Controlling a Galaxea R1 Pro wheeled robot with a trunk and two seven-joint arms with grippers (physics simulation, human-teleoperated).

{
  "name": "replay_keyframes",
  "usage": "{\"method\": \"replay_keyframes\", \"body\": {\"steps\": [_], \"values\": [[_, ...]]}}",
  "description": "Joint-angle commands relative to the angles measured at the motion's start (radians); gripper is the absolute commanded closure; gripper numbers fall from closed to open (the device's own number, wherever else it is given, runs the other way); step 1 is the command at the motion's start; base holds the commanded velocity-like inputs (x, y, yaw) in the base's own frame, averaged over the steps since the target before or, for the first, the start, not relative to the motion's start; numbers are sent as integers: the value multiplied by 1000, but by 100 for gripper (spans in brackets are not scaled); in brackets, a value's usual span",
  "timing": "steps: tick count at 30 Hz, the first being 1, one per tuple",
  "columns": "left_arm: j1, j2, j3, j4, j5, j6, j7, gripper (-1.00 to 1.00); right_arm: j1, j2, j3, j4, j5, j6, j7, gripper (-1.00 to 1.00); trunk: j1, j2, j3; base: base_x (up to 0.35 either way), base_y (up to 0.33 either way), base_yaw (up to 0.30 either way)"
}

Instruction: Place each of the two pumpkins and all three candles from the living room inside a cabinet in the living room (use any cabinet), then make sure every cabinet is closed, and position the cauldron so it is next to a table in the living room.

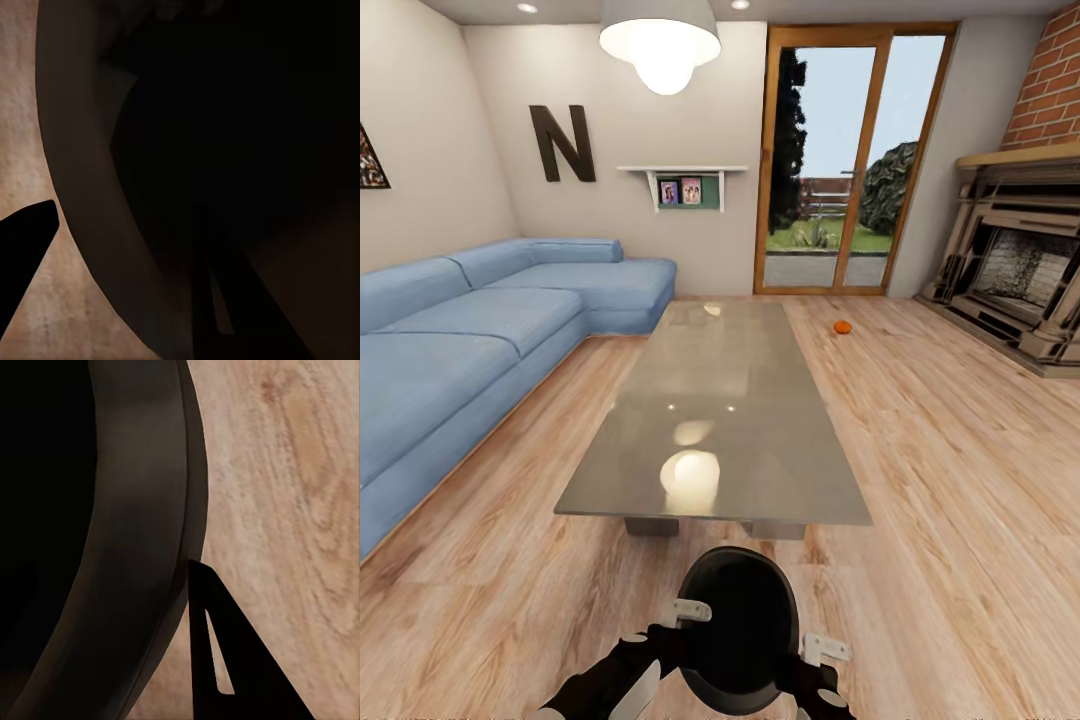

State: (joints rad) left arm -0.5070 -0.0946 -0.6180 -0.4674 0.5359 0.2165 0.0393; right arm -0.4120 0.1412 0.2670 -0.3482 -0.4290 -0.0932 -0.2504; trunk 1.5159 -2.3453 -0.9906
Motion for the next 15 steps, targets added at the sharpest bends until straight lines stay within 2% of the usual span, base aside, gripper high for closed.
{"method": "replay_keyframes", "body": {"steps": [1,8,15], "values": [[-1,1,-5,-2,4,3,4,100,-1,0,9,-11,-10,-3,2,100,4,-8,-4,0,0,0],[-1,1,-6,-2,5,3,4,100,-1,0,9,-11,-10,-3,2,100,30,-57,-26,0,0,0],[-1,1,-6,-2,5,3,4,100,-2,0,9,-11,-10,-3,2,100,30,-57,-26,0,0,0]]}}
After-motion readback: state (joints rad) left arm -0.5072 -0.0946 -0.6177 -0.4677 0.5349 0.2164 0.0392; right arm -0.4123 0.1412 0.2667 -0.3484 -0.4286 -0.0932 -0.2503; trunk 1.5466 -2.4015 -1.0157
